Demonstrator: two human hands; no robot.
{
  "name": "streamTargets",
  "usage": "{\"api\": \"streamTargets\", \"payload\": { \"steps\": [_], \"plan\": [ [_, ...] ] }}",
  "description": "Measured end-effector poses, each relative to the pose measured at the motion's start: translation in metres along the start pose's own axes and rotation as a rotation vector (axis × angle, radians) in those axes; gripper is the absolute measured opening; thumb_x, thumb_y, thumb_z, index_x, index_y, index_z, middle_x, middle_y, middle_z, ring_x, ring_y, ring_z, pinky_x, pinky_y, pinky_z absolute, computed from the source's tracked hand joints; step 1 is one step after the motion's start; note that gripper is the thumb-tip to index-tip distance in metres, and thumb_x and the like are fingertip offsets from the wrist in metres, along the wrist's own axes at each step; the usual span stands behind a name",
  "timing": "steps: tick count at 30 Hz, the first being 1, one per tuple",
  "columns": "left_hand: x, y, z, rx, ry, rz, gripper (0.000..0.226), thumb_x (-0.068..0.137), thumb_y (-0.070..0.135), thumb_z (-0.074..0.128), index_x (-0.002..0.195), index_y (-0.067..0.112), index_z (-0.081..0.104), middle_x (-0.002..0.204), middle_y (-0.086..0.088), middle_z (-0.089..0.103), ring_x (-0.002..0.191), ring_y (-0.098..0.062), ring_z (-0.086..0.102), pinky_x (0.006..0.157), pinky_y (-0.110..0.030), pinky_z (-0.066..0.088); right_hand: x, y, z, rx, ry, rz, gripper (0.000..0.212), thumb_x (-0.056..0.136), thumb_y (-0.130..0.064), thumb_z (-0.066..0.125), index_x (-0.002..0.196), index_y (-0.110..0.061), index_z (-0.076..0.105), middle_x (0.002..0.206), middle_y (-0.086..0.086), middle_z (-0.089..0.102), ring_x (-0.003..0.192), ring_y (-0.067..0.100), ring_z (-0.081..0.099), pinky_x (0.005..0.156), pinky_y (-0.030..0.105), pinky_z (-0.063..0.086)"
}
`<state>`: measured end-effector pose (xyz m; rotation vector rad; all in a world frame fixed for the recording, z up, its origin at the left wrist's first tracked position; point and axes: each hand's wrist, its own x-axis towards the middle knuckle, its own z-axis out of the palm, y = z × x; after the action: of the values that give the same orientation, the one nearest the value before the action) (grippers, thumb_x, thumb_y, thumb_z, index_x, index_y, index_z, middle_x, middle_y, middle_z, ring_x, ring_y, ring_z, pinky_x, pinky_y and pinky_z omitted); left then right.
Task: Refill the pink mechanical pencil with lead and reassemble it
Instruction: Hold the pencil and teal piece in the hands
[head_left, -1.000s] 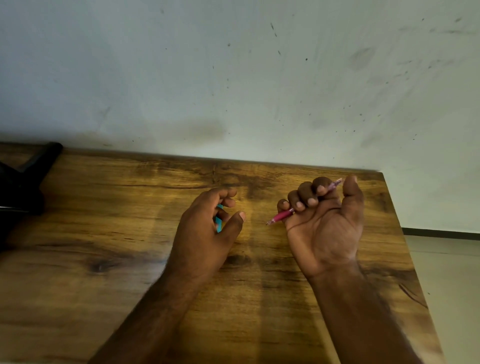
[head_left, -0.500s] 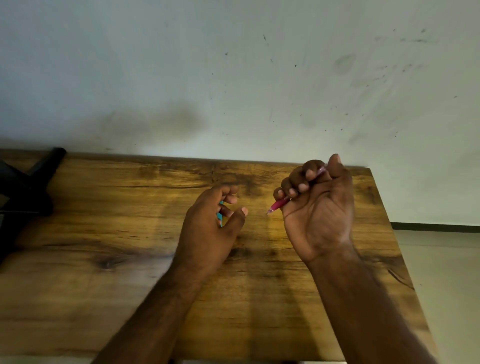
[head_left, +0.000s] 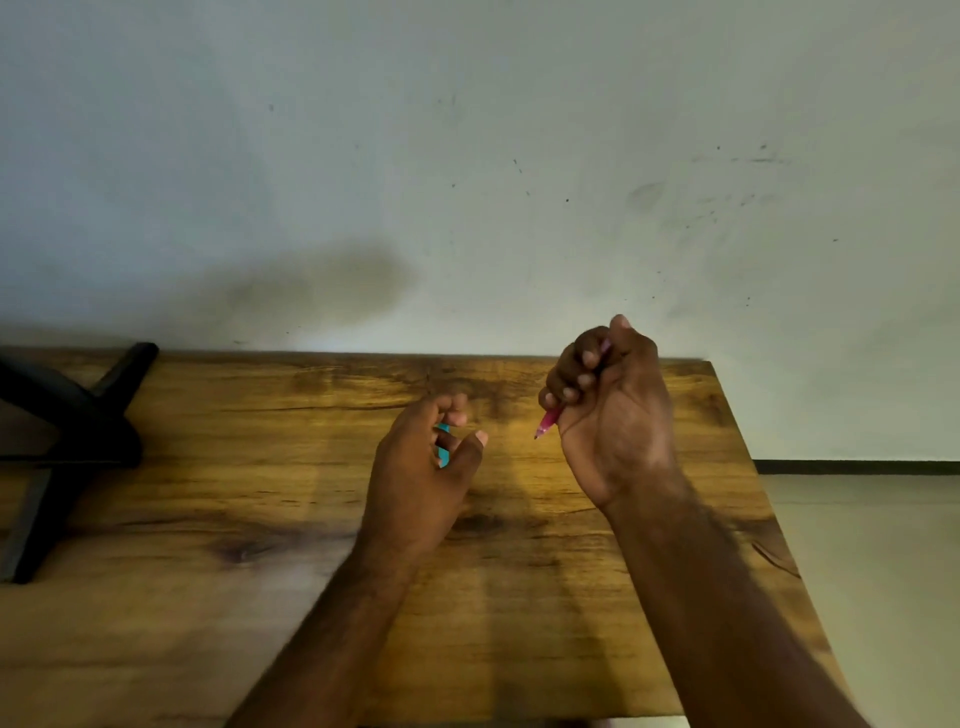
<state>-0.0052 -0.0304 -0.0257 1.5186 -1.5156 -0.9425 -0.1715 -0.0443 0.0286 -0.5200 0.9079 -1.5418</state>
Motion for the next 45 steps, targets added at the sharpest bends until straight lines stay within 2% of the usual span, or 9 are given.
{"api": "streamTargets", "payload": {
  "steps": [8, 11, 14, 18, 21, 25, 30, 39, 45],
  "plan": [
    [-0.001, 0.003, -0.002, 0.019, 0.019, 0.010, 0.035, 0.089, 0.027, 0.075, 0.122, 0.030, 0.063, 0.106, 0.018, 0.064, 0.090, 0.007, 0.060, 0.068, -0.004, 0.046, -0.001, -0.001, -0.004, 0.071, 0.015, 0.044, 0.044, 0.105, -0.042, 0.041, 0.069, -0.018, 0.047, 0.066, 0.000, 0.030, 0.060, 0.015, 0.028, 0.062, 0.034, 0.029],
    [-0.002, 0.003, -0.004, 0.037, 0.023, 0.009, 0.036, 0.090, 0.029, 0.074, 0.124, 0.030, 0.063, 0.109, 0.018, 0.064, 0.093, 0.004, 0.061, 0.073, -0.009, 0.045, -0.002, -0.002, -0.007, 0.091, -0.006, 0.053, 0.045, 0.105, -0.047, 0.041, 0.070, -0.018, 0.049, 0.067, 0.000, 0.032, 0.062, 0.015, 0.030, 0.063, 0.034, 0.030],
    [-0.002, 0.003, -0.005, 0.040, 0.029, 0.012, 0.037, 0.090, 0.029, 0.075, 0.124, 0.030, 0.063, 0.109, 0.017, 0.065, 0.095, 0.000, 0.061, 0.075, -0.013, 0.047, -0.003, -0.004, -0.007, 0.067, 0.000, 0.031, 0.045, 0.104, -0.042, 0.039, 0.067, -0.018, 0.047, 0.066, 0.000, 0.029, 0.061, 0.015, 0.029, 0.063, 0.034, 0.029],
    [-0.003, 0.003, -0.002, 0.043, 0.028, 0.017, 0.036, 0.090, 0.029, 0.075, 0.123, 0.031, 0.062, 0.108, 0.018, 0.064, 0.093, 0.001, 0.061, 0.074, -0.010, 0.046, -0.003, -0.006, -0.010, 0.081, -0.035, 0.030, 0.045, 0.104, -0.046, 0.039, 0.070, -0.018, 0.049, 0.067, 0.000, 0.033, 0.062, 0.015, 0.032, 0.065, 0.034, 0.031],
    [-0.003, 0.001, 0.001, 0.033, 0.024, 0.017, 0.035, 0.089, 0.029, 0.075, 0.122, 0.031, 0.063, 0.107, 0.018, 0.065, 0.090, 0.003, 0.062, 0.070, -0.006, 0.047, -0.002, -0.008, -0.012, 0.057, -0.035, -0.008, 0.043, 0.103, -0.041, 0.039, 0.068, -0.018, 0.047, 0.066, 0.000, 0.031, 0.063, 0.016, 0.028, 0.064, 0.034, 0.029],
    [-0.002, 0.000, 0.004, 0.020, 0.021, 0.013, 0.034, 0.089, 0.028, 0.076, 0.121, 0.031, 0.063, 0.107, 0.018, 0.065, 0.092, 0.007, 0.061, 0.072, -0.005, 0.047, -0.001, -0.011, -0.014, 0.034, -0.072, -0.019, 0.042, 0.102, -0.043, 0.040, 0.070, -0.018, 0.050, 0.067, 0.000, 0.032, 0.064, 0.016, 0.030, 0.065, 0.033, 0.031],
    [-0.002, 0.001, 0.005, 0.010, 0.005, 0.001, 0.032, 0.090, 0.029, 0.074, 0.120, 0.033, 0.062, 0.109, 0.019, 0.065, 0.097, 0.011, 0.059, 0.072, -0.002, 0.046, -0.003, -0.008, -0.010, 0.004, -0.081, -0.019, 0.037, 0.098, -0.042, 0.044, 0.072, -0.016, 0.045, 0.068, 0.001, 0.029, 0.066, 0.018, 0.026, 0.064, 0.034, 0.031],
    [-0.002, 0.005, -0.001, -0.026, 0.035, 0.007, 0.035, 0.091, 0.036, 0.069, 0.125, 0.030, 0.064, 0.110, 0.019, 0.065, 0.098, 0.008, 0.058, 0.071, -0.016, 0.047, -0.003, -0.004, -0.008, -0.007, -0.108, -0.003, 0.038, 0.099, -0.043, 0.043, 0.074, -0.015, 0.045, 0.069, 0.001, 0.030, 0.066, 0.018, 0.027, 0.066, 0.035, 0.032],
    [-0.004, 0.003, -0.002, -0.010, 0.026, 0.010, 0.033, 0.092, 0.035, 0.069, 0.124, 0.033, 0.063, 0.112, 0.020, 0.064, 0.100, 0.011, 0.056, 0.069, -0.006, 0.047, -0.003, -0.002, -0.006, -0.144, -0.123, -0.034, 0.034, 0.097, -0.038, 0.042, 0.074, -0.013, 0.043, 0.067, 0.000, 0.034, 0.065, 0.018, 0.029, 0.064, 0.035, 0.031]
  ]
}}
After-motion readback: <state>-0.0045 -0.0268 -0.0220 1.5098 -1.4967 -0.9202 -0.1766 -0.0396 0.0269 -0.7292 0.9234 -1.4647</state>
